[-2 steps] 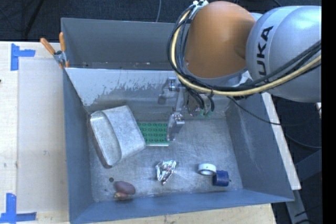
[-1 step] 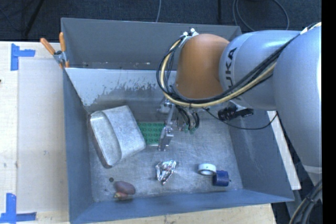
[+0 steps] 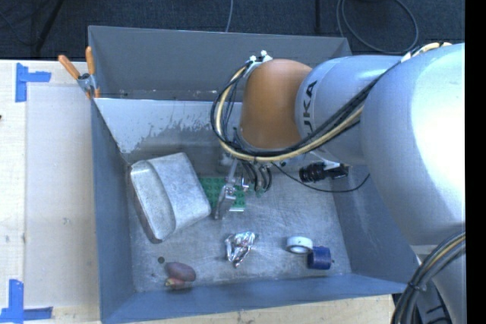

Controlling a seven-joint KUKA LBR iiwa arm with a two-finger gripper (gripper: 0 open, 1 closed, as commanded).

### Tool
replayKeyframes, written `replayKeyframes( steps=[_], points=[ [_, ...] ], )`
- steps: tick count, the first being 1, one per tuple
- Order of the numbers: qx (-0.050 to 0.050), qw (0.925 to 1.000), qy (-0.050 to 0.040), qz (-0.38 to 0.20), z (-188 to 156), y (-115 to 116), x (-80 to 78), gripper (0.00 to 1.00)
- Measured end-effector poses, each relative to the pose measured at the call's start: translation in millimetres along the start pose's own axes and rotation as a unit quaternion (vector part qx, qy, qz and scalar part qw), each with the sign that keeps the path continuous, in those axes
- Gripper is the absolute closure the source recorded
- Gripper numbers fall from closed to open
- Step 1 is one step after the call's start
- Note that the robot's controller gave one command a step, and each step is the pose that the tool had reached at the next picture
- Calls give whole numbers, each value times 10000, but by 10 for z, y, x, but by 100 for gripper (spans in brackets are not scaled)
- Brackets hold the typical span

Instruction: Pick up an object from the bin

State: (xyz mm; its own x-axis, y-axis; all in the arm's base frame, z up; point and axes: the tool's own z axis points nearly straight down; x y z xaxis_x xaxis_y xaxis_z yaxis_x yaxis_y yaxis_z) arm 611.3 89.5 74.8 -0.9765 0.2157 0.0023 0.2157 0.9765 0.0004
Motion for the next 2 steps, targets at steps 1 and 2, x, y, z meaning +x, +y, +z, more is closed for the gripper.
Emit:
replayKeyframes(
  steps=[1,2],
  points=[
    [-4,10000,-5,8,-30,-1,-7,100],
    [5,9933,-45,-1153,-1620,-660,67,100]
  ],
)
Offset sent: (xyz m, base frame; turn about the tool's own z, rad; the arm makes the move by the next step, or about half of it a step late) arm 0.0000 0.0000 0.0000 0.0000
